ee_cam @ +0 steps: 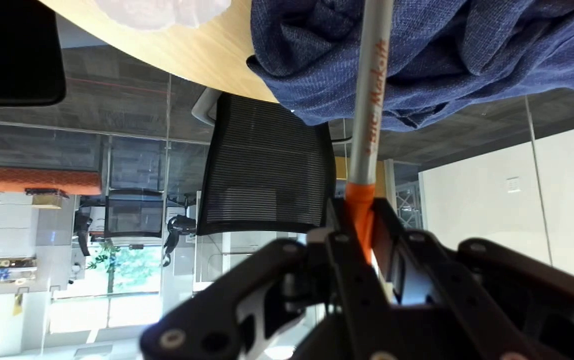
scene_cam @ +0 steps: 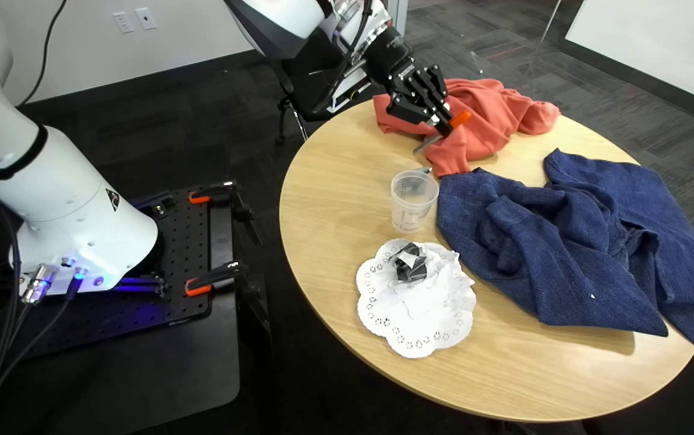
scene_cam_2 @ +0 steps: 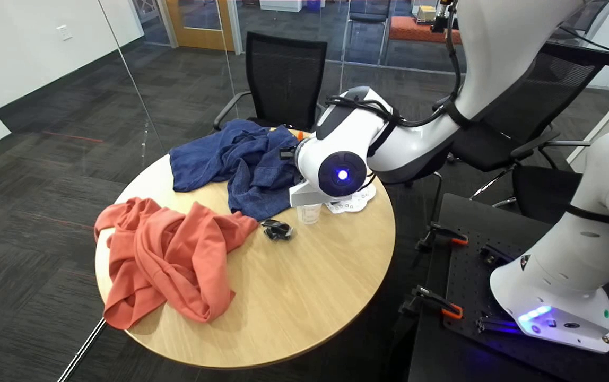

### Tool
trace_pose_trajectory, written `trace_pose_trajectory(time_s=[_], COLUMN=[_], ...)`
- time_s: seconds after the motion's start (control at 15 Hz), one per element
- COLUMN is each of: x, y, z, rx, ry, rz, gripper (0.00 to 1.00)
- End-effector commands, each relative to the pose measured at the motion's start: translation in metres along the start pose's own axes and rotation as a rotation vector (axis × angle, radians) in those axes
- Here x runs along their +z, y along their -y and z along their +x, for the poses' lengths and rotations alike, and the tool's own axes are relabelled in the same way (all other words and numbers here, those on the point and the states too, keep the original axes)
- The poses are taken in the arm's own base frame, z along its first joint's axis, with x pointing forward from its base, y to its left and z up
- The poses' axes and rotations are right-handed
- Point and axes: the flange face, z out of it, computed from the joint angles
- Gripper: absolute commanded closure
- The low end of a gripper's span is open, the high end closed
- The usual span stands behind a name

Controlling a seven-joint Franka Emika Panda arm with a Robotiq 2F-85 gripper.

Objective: Put the orange pen inside the clear cup

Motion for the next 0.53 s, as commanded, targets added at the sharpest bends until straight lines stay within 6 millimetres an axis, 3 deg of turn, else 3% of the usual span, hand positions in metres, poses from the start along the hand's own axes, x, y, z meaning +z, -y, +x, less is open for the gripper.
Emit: trace_pose_trajectory(time_s=[0.0,0.13,0.2,0.47], x=[-0.0003,-0.0008,0.0002,0.0049], y=[0.0004,0.0008,0.0019,0.0043], z=[-0.0008,-0.0016,-0.0019,-0.0081], rx=[-0.002,-0.003,-0.005,-0.031], ry=[0.002,0.003,-0.027,-0.173], rz=[-0.001,0.001,-0.017,-0.109], gripper=[0.85,0.85,0.96,0.96])
